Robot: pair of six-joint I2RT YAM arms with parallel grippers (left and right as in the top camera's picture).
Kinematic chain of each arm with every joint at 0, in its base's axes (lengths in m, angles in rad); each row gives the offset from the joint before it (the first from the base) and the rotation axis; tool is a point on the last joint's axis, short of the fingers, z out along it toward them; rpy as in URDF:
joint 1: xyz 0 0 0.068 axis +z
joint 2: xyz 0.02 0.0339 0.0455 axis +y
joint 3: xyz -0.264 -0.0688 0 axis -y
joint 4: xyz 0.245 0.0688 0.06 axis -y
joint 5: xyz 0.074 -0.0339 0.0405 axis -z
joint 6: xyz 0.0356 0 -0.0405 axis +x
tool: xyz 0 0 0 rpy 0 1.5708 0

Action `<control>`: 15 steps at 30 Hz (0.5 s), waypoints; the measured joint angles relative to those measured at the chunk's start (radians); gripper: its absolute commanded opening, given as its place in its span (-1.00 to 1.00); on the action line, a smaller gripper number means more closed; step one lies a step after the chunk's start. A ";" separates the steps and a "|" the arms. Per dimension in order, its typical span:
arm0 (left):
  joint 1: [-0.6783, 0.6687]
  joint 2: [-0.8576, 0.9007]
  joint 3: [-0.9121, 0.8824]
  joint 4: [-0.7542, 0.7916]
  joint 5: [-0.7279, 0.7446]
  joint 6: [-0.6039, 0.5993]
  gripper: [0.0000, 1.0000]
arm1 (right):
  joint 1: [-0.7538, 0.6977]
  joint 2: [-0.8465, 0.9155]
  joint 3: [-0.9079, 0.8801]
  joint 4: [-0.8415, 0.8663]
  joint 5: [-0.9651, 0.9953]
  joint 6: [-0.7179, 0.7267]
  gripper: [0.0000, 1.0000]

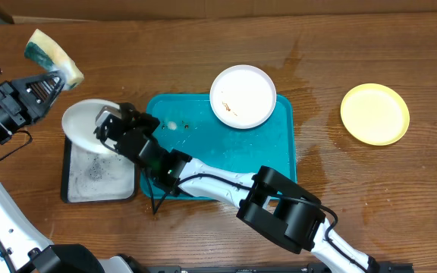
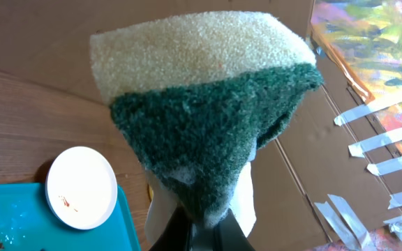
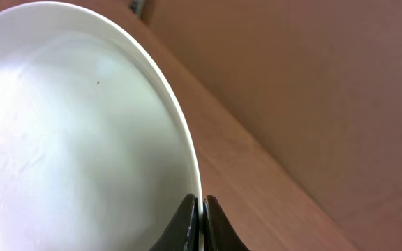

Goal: Clean dirty plates on tray and stack at the side
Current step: 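Tilt the white plate over the black tray with the right gripper to drain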

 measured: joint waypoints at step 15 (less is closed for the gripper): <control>0.000 0.000 0.000 0.000 0.000 0.000 -0.92 | 0.042 0.000 0.000 -0.048 0.010 0.014 -0.92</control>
